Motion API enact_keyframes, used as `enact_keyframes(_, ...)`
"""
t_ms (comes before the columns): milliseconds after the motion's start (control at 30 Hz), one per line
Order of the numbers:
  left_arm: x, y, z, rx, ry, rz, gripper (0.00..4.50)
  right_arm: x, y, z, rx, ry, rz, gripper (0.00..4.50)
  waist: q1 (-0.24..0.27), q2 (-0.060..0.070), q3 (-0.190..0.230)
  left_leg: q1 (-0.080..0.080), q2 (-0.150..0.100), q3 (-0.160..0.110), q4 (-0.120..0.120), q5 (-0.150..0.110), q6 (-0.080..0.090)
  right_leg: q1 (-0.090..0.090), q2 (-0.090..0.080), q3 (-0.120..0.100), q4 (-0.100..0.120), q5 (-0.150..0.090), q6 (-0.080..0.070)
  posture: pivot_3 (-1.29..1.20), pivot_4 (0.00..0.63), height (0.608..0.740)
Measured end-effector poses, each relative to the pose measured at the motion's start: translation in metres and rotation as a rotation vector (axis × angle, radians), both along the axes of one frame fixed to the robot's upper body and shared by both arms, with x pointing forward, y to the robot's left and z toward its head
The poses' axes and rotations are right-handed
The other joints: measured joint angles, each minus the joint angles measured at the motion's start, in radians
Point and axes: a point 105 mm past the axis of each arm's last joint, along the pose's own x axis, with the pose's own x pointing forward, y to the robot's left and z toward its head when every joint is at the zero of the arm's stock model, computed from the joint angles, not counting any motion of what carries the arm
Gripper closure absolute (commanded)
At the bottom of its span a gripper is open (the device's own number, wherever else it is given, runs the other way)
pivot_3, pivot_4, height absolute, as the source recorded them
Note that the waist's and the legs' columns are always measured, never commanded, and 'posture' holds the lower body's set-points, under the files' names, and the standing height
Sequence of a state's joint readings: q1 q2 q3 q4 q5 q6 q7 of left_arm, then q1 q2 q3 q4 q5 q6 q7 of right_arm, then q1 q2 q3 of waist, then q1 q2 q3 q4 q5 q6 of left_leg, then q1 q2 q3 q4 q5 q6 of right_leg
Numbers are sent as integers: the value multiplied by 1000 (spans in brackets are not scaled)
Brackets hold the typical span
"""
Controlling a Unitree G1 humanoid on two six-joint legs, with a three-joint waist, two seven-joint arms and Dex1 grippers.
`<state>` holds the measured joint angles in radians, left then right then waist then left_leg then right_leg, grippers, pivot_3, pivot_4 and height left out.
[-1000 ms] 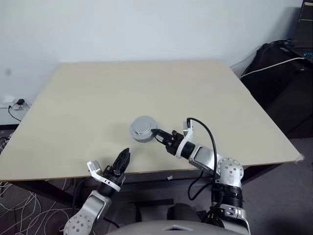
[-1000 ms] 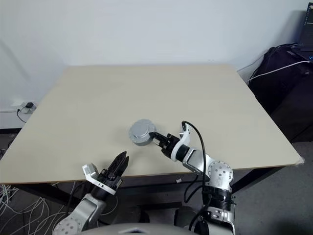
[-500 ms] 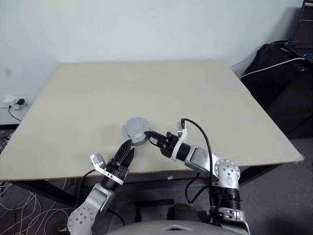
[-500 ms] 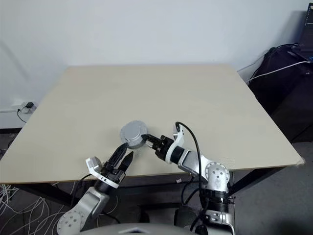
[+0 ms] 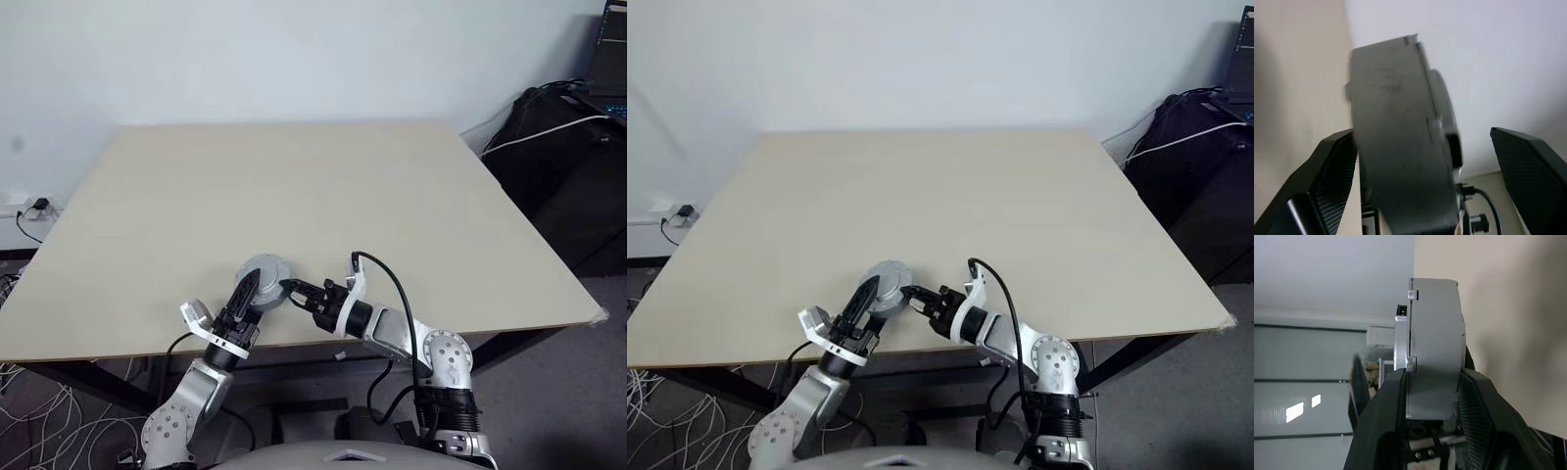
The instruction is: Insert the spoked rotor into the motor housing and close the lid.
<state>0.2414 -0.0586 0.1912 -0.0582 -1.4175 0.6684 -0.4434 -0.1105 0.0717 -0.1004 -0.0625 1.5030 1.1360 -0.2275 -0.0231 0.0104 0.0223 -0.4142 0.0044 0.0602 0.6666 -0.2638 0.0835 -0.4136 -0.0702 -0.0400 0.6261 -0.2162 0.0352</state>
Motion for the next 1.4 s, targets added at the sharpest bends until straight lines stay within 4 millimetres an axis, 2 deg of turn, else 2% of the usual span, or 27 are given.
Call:
enact_keyframes(67,0,2,-5,-15,13,8,613,0,0,0,1,1,-2,3263,0,0,0,0,0,0,0,0,0,0,1,0,0,0,0,0,0,740)
enact_keyframes(233,-2,7,-12,-42,29,21,2251,1,-2,0,4,6,-14,3263,0,0,0,0,0,0,0,0,0,0,1,0,0,0,0,0,0,740)
enact_keyframes(767,-1,5,-12,-74,10,7,2316,1,-3,3,-36,-54,-11,3263,0,0,0,0,0,0,1,0,0,0,1,0,0,0,0,0,0,740)
enact_keyframes(1100,-1,7,-16,-49,31,18,2383,4,-3,6,-51,-82,-35,13,1,-1,0,0,0,0,1,0,0,0,1,0,0,0,0,0,0,740)
enact_keyframes(1267,0,11,-18,-37,44,37,2384,14,-13,-3,-125,-71,-114,0,2,-1,0,0,0,0,1,0,0,0,1,0,0,0,0,0,0,740)
enact_keyframes(1400,3,23,-26,36,90,113,2389,20,-22,-9,-162,-77,-182,0,3,-1,-1,0,0,0,1,0,0,1,1,0,1,0,0,0,0,740)
